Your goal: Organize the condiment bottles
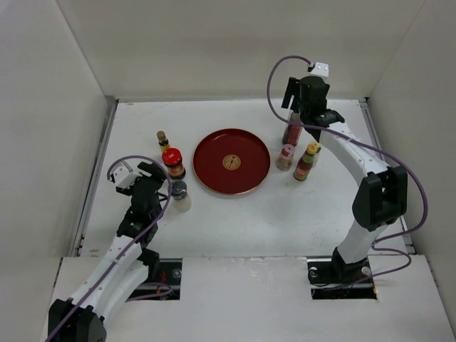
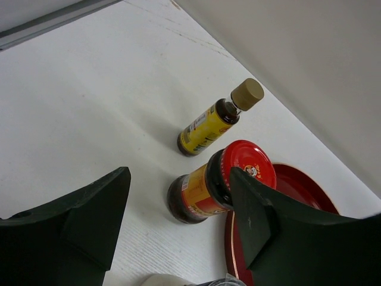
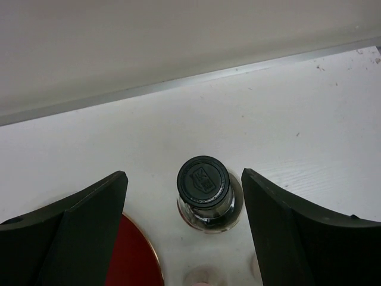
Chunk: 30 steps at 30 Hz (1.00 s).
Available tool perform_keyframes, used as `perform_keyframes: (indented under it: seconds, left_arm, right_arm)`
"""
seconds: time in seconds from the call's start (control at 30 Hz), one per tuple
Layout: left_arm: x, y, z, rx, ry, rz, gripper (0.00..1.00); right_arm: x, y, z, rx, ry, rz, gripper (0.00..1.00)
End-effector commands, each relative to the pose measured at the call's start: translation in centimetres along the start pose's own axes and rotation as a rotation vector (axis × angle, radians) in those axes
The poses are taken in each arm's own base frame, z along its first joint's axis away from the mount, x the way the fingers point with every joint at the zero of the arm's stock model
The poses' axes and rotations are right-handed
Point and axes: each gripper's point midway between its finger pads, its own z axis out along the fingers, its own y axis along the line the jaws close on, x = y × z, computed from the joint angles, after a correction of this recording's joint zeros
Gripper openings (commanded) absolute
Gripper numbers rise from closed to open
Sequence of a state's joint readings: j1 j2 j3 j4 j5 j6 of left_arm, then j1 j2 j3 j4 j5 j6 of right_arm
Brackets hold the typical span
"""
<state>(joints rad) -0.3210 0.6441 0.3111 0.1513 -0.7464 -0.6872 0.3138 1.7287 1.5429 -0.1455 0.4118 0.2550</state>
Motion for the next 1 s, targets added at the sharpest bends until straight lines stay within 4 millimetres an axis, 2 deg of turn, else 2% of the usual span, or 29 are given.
perform_keyframes:
  seconds: [0.0,0.17,0.43,0.5,0.57,0.8,0.97]
  left_arm:
    - [-0.7,-1.3,0.1,0.06,-0.025,-0.048,0.66]
    - [-0.5,-1.5,0.0,0.076,-0.024,-0.055,0.67]
    - [-0.6,-1.5,0.0,0.082,-0.031,-0.062,0.68]
    - [-0.7,-1.5,-0.1,0.084,-0.034,-0.065,0.68]
    - [-0.7,-1.5,-0.1,0.084,-0.034,-0.065,0.68]
    - [-0.5,-1.7,-0.1,0.104,-0.033,-0.074,0.69]
    - [-0.4,-1.7,-0.1,0.109,-0.034,-0.077,0.69]
  right_arm:
    - [-2.7,-0.3,0.2,0.01,-0.051,0.003,0.82]
    - [-2.2,-0.2,1.6,0.015,-0.051,-0.012,0.7]
    - [-2.4,-0.6,2.2,0.056,-0.063,-0.051,0.36]
    - [-3.6,-0.9,2.1,0.08,-0.095,-0.048,0.29]
    - [-5.3,-0.8,1.7,0.077,-0.144,-0.029,0.27]
    - [-12.0,0.1,-0.4,0.047,-0.311,0.035,0.24]
    - [-13.9,1.3,-1.7,0.017,-0.35,0.02,0.24]
